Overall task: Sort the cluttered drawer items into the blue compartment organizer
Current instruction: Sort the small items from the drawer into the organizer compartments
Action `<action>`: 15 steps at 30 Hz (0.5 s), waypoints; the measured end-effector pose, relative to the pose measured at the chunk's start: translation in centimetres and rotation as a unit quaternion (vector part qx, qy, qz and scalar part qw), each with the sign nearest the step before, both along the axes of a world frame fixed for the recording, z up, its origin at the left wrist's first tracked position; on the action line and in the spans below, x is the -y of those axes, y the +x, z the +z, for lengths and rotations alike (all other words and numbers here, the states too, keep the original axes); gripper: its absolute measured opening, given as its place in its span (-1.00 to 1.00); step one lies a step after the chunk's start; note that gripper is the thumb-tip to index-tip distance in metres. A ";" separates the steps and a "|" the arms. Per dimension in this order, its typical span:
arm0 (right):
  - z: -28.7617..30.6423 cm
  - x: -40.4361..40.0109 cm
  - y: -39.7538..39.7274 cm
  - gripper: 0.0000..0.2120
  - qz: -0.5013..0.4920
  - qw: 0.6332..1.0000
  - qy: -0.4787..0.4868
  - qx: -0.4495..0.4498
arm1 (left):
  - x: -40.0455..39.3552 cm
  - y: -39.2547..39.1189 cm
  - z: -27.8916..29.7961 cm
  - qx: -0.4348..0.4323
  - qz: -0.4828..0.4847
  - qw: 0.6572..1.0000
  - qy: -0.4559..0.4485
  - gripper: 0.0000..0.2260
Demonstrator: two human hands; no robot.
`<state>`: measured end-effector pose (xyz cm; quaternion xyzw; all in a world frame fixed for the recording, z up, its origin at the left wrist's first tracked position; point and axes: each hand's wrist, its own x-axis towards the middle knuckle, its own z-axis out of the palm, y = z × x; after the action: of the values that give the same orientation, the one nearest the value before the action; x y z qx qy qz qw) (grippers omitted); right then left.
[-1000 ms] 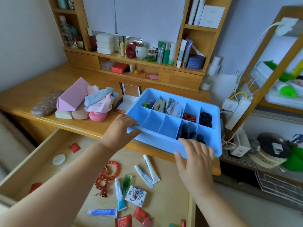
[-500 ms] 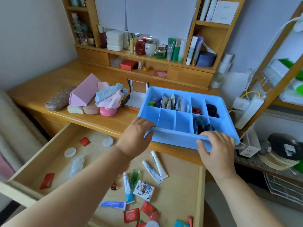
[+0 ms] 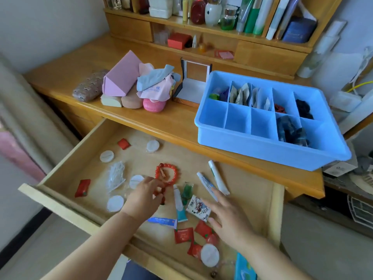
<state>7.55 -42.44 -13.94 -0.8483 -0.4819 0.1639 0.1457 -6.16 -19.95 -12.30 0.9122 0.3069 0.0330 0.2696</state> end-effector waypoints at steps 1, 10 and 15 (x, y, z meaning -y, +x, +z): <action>-0.5 -0.7 -0.3 -0.47 0.021 1.000 -0.022 0.008 | 0.0 0.2 -0.2 -0.015 -0.004 1.000 -0.005 -0.75; -0.5 0.4 -1.6 -0.66 -0.002 0.997 0.043 0.071 | 1.3 0.8 -1.7 -0.107 -0.138 0.983 0.052 -0.74; 1.5 -4.5 -0.3 -0.80 -0.035 0.998 0.035 0.032 | 1.1 1.2 -1.3 -0.061 -0.053 0.997 0.017 -0.80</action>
<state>7.23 -37.90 -12.44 -0.8640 -0.4614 0.1143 0.1658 -4.99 -21.05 -13.56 0.9319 0.2735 -0.0313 0.2362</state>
